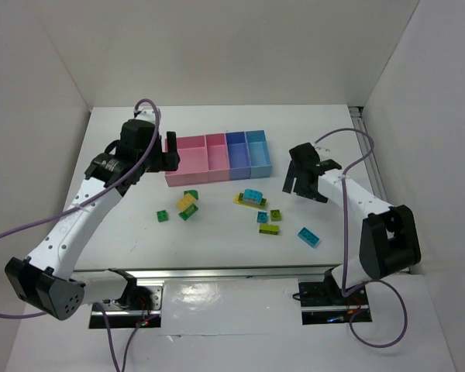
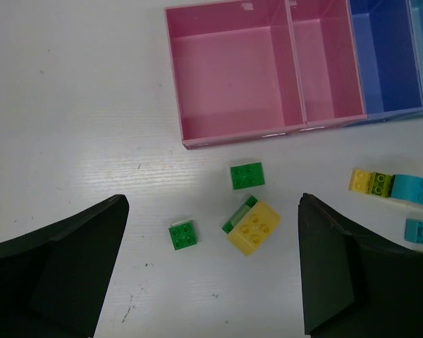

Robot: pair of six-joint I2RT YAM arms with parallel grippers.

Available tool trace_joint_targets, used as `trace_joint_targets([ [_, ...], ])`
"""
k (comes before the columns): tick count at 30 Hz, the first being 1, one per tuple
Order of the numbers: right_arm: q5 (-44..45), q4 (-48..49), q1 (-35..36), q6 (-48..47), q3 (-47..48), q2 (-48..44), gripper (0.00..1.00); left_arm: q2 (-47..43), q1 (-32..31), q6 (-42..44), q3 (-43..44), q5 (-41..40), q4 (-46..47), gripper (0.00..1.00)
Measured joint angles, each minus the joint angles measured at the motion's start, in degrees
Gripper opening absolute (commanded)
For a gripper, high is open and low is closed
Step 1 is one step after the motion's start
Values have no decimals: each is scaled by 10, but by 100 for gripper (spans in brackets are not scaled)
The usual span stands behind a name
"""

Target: Sort the legos into containers by color

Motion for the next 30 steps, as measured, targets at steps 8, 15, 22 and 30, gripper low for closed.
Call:
trace_joint_targets([
  [8, 7, 10, 5, 12, -30, -59, 100, 1, 0, 0, 0, 31, 0, 99],
  [15, 1, 25, 19, 12, -94, -85, 100, 31, 0, -3, 4, 60, 0, 99],
  [22, -35, 24, 40, 38, -127, -101, 100, 72, 0, -3, 4, 63, -6, 99],
  [30, -94, 30, 43, 58, -172, -104, 100, 101, 0, -2, 4, 96, -8, 99],
])
